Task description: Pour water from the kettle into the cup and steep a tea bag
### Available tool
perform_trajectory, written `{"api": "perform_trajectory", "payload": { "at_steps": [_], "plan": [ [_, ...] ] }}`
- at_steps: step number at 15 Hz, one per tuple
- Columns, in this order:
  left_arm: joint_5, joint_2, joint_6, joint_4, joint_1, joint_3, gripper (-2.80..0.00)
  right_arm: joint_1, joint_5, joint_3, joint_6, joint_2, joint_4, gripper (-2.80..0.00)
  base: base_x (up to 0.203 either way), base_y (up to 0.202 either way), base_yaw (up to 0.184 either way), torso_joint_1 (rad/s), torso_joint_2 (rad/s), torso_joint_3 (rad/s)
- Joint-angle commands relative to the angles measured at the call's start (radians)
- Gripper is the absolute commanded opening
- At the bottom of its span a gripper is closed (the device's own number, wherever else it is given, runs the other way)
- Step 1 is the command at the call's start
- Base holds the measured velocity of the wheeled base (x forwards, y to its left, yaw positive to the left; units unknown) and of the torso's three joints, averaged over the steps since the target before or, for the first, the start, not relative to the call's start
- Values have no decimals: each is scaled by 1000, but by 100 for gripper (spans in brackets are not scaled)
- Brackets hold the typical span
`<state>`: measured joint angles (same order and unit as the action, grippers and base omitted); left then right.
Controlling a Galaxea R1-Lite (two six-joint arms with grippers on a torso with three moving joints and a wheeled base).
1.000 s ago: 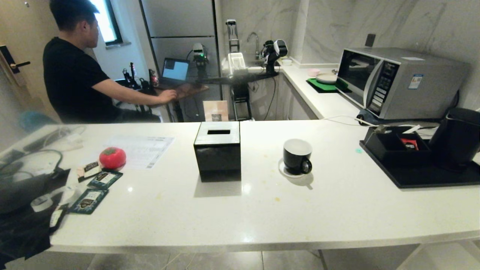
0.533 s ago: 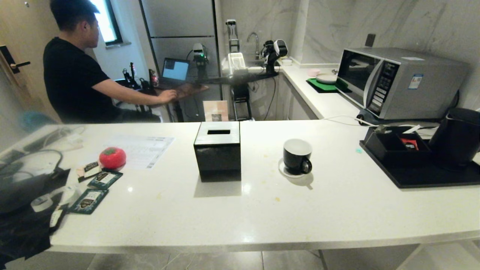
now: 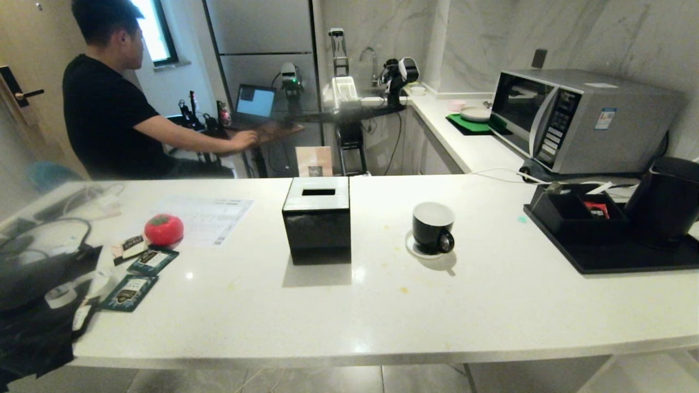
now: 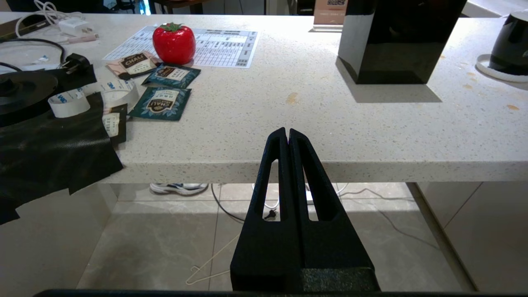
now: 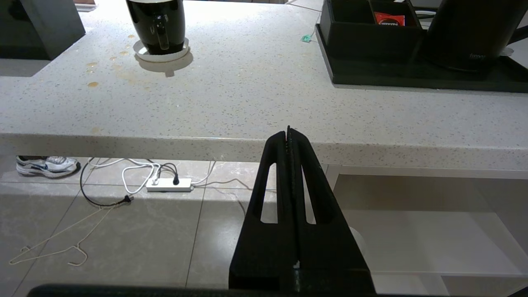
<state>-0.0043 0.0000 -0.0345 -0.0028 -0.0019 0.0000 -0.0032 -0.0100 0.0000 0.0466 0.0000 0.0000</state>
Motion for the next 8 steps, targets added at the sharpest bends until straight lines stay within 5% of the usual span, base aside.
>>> {"api": "perform_trajectory", "payload": {
  "at_steps": [1,5,8],
  "plan": [
    [0,0,-1,0,0,0,-280,0,-1,0,1,2,0,-280,0,0,0,0,0,0],
    [0,0,1,0,-1,0,-280,0,-1,0,1,2,0,-280,0,0,0,0,0,0],
    [0,0,1,0,0,0,-280,0,-1,0,1,2,0,-280,3,-119,0,2,2,0]
  ]
}}
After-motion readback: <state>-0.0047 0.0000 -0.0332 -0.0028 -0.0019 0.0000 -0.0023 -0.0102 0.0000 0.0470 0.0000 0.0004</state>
